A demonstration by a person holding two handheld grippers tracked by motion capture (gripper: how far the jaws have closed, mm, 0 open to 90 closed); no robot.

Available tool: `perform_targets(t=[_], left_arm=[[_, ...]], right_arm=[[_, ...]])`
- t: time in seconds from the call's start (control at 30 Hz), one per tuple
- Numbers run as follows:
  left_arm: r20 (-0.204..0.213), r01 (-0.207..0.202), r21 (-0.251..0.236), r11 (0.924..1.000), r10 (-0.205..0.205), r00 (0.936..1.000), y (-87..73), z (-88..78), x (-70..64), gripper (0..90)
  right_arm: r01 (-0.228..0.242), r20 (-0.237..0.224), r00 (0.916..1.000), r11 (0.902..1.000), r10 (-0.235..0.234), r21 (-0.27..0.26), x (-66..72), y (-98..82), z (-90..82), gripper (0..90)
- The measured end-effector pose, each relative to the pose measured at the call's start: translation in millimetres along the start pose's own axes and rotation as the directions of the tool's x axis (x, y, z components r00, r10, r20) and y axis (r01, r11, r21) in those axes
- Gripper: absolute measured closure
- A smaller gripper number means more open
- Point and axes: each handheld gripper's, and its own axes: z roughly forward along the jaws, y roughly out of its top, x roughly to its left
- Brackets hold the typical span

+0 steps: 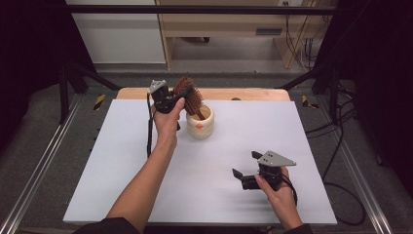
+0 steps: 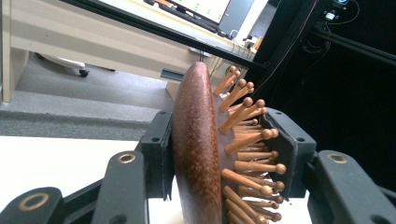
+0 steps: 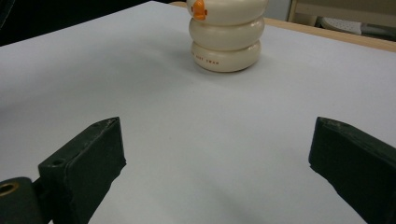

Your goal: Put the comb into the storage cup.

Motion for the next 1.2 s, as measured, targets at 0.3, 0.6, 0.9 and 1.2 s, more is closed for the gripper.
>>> perform_targets(t=[0.3,0.6,0.9,1.2], left_arm=[[-0.002,0.007,-0.002,1.0,-0.007,1.0,-0.8,-1.0,2.8,48.3],[-0.005,0.014,0.001,0.9999,-0.014,0.9999,-1.1,-2.2,4.7,48.0],[-0.012,0.024,0.003,0.9997,-0.024,0.9996,-1.9,-3.0,8.4,47.4],[-0.017,0.031,0.003,0.9995,-0.031,0.9994,-2.5,-3.4,10.4,46.8]], right_arm=[[0.001,0.0,1.0,1.0,-0.001,0.002,0.2,-0.2,0.5,4.1],[0.001,0.0,1.0,1.0,-0.001,0.002,0.3,-0.3,0.6,4.0],[0.002,-0.001,1.0,1.0,-0.002,0.004,0.6,-0.5,1.1,4.0],[0.002,-0.002,1.0,1.0,-0.002,0.006,0.8,-0.7,1.4,4.0]])
